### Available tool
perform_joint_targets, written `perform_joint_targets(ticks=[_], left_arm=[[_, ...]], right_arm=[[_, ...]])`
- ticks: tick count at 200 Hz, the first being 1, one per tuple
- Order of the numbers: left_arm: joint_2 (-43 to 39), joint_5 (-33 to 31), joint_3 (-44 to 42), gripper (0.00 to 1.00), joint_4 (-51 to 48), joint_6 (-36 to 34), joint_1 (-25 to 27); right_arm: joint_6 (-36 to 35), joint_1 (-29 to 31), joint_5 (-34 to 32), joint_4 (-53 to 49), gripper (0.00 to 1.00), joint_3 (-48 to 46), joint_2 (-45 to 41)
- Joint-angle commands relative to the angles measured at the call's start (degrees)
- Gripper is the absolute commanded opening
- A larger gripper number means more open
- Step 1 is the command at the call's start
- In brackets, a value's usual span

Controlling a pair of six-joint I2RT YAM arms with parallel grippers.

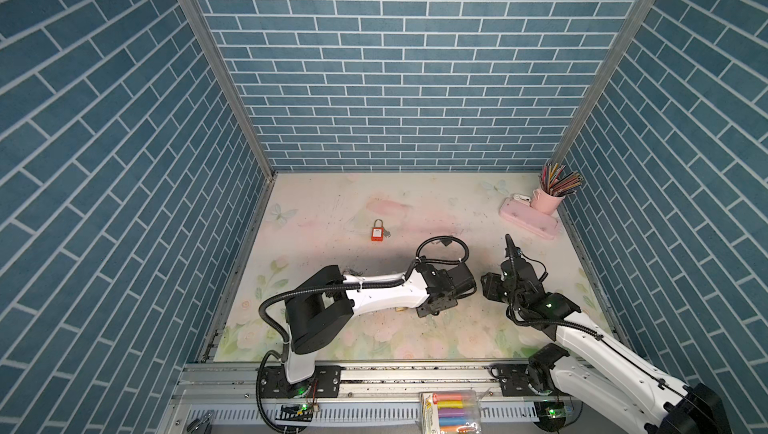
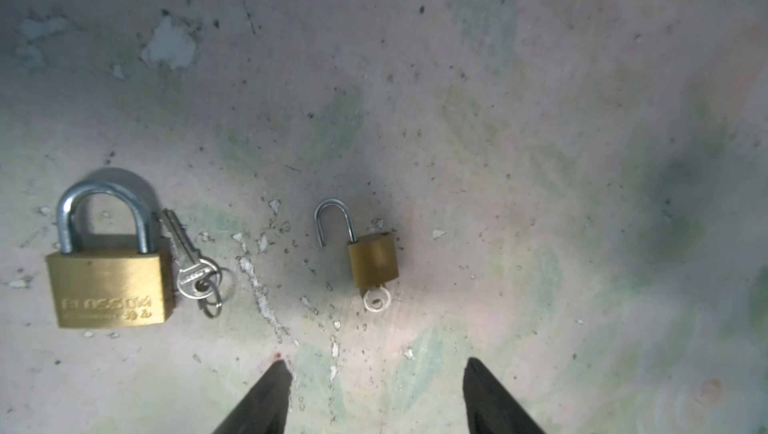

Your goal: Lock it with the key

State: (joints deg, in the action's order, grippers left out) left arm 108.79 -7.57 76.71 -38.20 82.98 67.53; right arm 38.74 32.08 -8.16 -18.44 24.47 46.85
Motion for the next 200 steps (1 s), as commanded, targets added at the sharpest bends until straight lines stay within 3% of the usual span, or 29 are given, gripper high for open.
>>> perform_joint_targets(ticks=[1,113,200], left_arm=[[2.01,-0.01,1.99,0.66,-2.76,2.38,0.15],[11.98,-4.37,10.69,0.53,-9.82,1.32,-1.27],[15.01,-4.77,12.18,0.47,-10.92,0.74,-2.47]], right_arm=[[0.82,-0.26,-1.13,0.72,0.50,-0.74,-1.44],[-0.67,-0.34,-0.45,2.97,0.49,-1.86,-0.97],[-1.80,-0.35,-0.98,3.39,0.49,-1.98,-0.86]])
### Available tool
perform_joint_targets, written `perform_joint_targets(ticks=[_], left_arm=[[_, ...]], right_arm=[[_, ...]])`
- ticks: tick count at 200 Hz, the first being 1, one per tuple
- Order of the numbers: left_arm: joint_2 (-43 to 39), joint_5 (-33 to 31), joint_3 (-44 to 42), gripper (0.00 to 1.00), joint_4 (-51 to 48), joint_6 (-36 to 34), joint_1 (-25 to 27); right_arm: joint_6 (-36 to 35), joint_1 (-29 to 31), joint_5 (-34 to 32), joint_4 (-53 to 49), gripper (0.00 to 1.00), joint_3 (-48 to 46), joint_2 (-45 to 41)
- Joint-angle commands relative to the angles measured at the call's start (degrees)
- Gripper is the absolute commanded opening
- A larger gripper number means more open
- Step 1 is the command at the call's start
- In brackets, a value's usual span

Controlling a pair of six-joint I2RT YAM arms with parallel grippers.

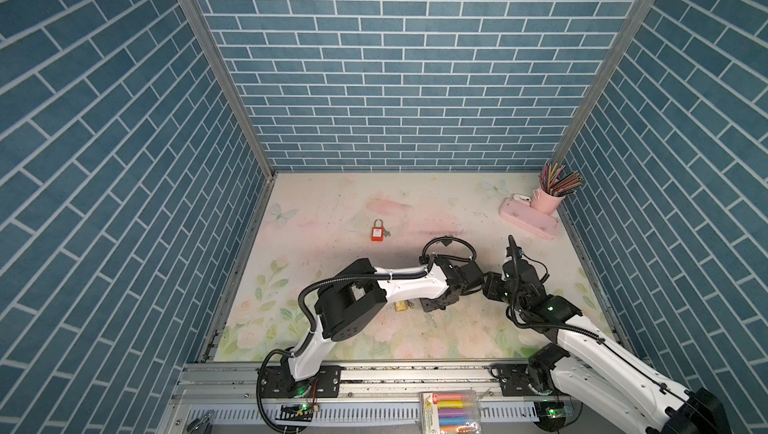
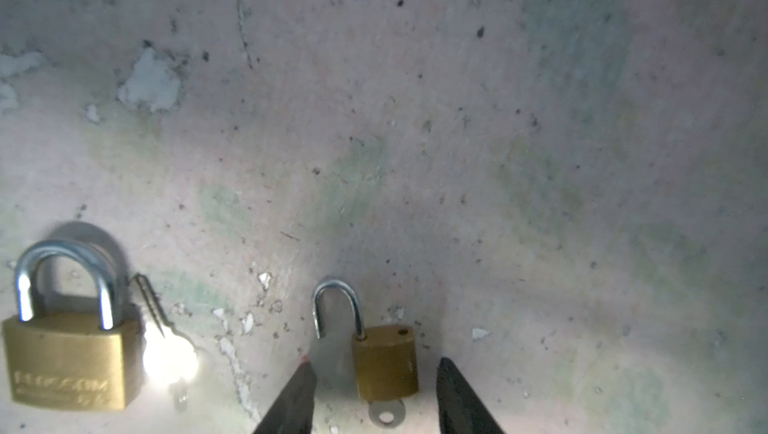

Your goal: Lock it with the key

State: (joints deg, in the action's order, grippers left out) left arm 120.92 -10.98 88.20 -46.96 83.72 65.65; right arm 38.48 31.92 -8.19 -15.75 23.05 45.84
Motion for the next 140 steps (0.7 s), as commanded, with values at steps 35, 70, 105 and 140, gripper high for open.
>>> perform_joint_targets(ticks=[35,70,105,140], left_arm=[[4.04,-0.46,1.34,0.40,-1.89,-0.43,-0.62],[4.67,0.26,1.52,0.30,-1.21,-0.45,-0.69],[5.28,1.03,1.53,0.19,-0.50,-1.14,-1.02],[4.47,-0.81,2.96,0.10,0.08,-5.77,-1.48]], right_arm=[[-1.98,-0.28,-1.04,0.92,0.49,-0.18,0.51],[-2.18,-0.37,-0.95,0.97,0.49,0.19,0.61],[-2.34,-0.46,-0.94,0.48,0.49,0.54,0.52],[-2.31,-0.63,-0.44,-0.13,0.49,1.50,0.22]])
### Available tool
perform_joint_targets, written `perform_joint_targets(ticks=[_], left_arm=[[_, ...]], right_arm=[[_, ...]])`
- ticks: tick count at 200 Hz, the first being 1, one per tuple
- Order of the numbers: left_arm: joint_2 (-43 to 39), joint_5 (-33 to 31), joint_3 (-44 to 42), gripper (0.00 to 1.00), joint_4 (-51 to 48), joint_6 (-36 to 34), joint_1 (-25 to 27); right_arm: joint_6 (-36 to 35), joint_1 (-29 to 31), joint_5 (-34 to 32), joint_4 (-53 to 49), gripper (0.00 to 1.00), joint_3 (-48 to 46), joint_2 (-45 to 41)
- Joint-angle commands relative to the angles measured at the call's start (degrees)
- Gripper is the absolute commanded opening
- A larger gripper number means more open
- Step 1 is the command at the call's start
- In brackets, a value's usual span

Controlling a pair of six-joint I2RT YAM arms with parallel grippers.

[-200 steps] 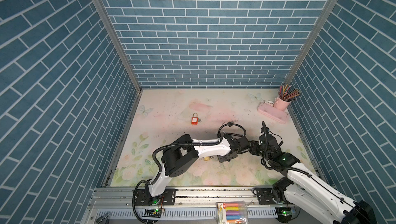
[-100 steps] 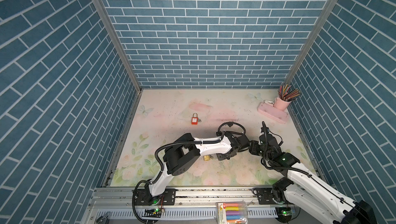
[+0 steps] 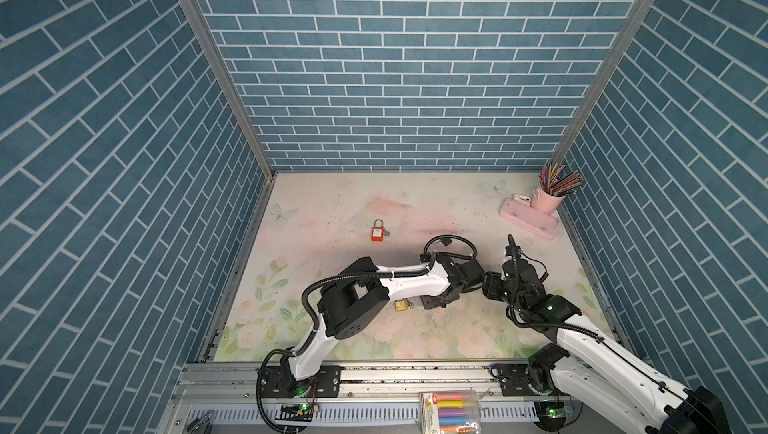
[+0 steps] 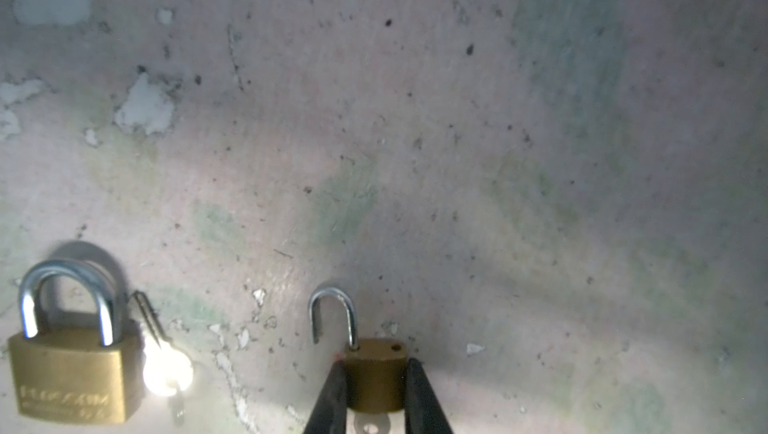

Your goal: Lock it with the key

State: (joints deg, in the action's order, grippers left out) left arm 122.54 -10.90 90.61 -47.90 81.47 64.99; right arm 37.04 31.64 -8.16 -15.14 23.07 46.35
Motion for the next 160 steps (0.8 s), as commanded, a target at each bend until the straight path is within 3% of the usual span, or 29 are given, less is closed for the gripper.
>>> perform_joint_targets(ticks=[1,21,56,105,125,160], left_arm=[[2.78,-1.02,0.59,0.09,0.99,-3.78,-0.87],[0.33,-4.77,1.75,0.06,2.51,-10.07,-1.09],[-7.51,-10.12,0.09,0.03,10.30,-31.26,-2.13],[-25.35,-3.63,-15.47,0.00,31.80,-66.79,-6.37],[-33.47,2.20,-23.78,0.00,40.97,-80.66,-7.14],[-46.31,10.60,-39.36,0.00,55.17,-102.29,-6.85]], right_arm=[[-0.89,-0.35,-0.41,-0.71,0.49,1.51,-0.29],[-1.41,-0.78,0.64,-1.40,0.49,3.40,-0.55],[-2.87,-2.64,2.56,-4.29,0.49,9.82,-2.08],[-5.21,-4.93,6.74,-7.24,0.52,18.80,-4.03],[-6.89,-5.64,12.61,-7.93,0.52,21.93,-3.25],[-13.04,-5.86,32.96,-7.81,0.52,26.59,0.40]])
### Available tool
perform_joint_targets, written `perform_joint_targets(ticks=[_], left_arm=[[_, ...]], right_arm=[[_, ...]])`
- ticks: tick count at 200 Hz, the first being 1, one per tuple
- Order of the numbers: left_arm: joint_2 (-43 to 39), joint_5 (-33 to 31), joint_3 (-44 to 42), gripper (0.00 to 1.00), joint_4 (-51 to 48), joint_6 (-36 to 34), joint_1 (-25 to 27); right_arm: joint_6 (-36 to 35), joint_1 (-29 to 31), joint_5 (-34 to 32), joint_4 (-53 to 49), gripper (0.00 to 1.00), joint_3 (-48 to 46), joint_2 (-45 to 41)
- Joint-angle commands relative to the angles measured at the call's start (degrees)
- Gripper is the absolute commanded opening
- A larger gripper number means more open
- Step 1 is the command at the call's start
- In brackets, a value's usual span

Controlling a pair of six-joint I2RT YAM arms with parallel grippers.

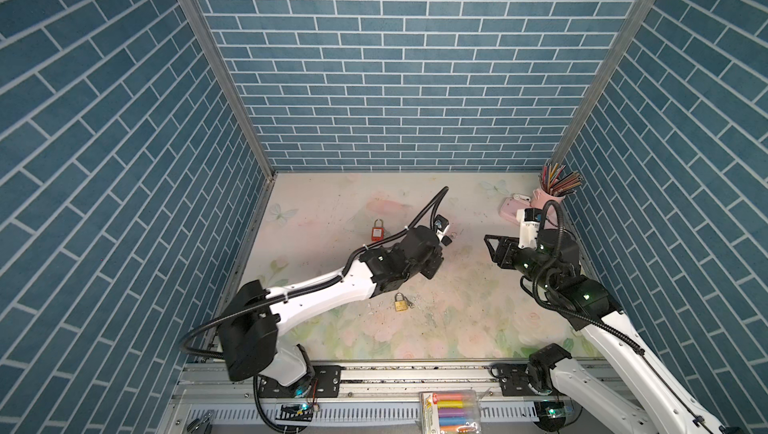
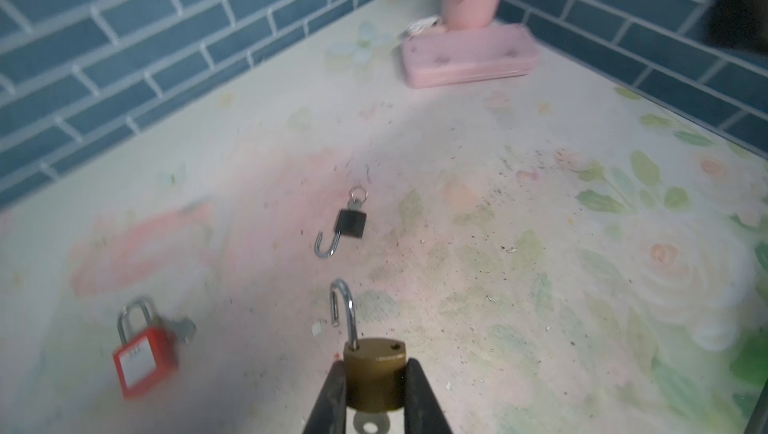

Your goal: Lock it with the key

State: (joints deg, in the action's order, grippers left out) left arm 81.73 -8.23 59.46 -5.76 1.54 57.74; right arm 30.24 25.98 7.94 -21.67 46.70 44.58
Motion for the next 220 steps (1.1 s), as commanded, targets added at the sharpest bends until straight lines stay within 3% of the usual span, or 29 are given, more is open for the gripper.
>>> perform_joint_targets(ticks=[1,20,39,72,129,220], left_arm=[[-5.87,8.08,-8.66,0.00,13.30,-22.93,0.34],[-11.00,12.32,-14.30,0.00,16.68,-32.57,0.23],[-14.14,13.94,-16.86,0.00,16.65,-38.78,0.01],[-14.77,17.32,-16.42,0.00,12.88,-43.53,-0.85],[-15.11,18.40,-15.43,0.00,12.94,-44.26,-0.87],[-13.95,17.29,-13.06,0.00,13.05,-43.38,-0.84]], right_arm=[[-6.51,-0.21,17.51,-1.27,0.52,3.05,2.26],[-8.55,-0.15,25.99,-2.82,0.51,5.01,5.30],[-10.20,0.67,28.54,-5.25,0.49,6.66,8.36],[-9.73,5.89,22.63,-4.78,0.49,8.09,11.91],[-8.81,9.62,18.31,-3.55,0.46,9.31,16.56],[-8.83,10.71,18.53,-5.78,0.28,4.96,13.59]])
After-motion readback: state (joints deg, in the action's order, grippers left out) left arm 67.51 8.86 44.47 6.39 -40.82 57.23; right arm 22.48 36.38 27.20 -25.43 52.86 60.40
